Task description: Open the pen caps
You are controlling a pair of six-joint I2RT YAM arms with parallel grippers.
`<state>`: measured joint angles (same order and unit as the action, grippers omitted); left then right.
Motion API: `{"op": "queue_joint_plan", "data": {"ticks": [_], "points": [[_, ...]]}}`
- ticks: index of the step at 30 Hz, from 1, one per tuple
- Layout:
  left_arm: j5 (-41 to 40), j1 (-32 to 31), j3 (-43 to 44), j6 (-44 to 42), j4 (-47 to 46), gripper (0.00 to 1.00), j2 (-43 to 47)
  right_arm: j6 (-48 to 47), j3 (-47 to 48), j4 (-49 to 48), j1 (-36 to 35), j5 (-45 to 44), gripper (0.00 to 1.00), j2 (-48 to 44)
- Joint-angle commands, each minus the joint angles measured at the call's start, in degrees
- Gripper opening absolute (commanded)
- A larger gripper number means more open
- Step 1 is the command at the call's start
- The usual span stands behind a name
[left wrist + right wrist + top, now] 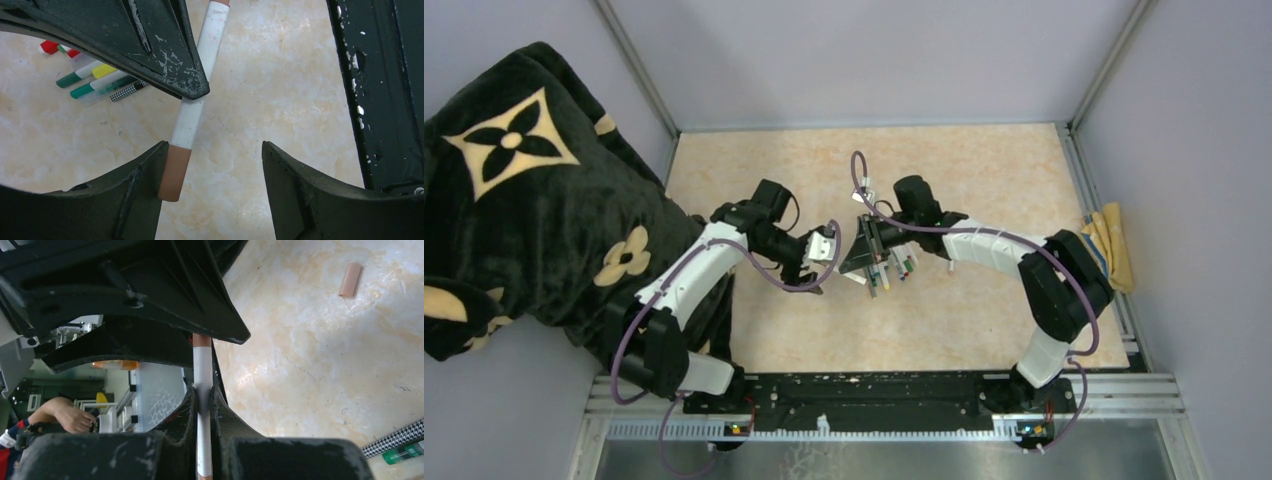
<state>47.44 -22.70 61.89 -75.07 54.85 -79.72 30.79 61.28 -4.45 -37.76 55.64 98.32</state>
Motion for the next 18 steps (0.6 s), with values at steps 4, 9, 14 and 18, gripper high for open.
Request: {"op": "queue_joint_plan", "data": {"ticks": [4, 9, 14, 18], "points": [[-4.48, -2.46, -1.65, 0.07, -4.37, 0.56, 1.78, 0.62, 3.59, -2.69, -0.62, 2.65, 0.0, 1.55], [-6.81, -3.58, -3.08, 0.29, -7.48, 0.23, 2.85, -0.45, 4.14, -0.69, -0.86, 2.42, 0.0, 1.87], [-8.42, -3.95, -3.98, 0.25, -9.11, 0.02, 3.47, -0.31, 3.97, -0.52, -1.2, 1.93, 0.2, 1.93], [-7.59, -4.1, -3.76, 1.76, -10.39, 0.0, 3.96, 2.54, 2.92, -4.21, -2.73, 1.37, 0.38, 2.19]]}}
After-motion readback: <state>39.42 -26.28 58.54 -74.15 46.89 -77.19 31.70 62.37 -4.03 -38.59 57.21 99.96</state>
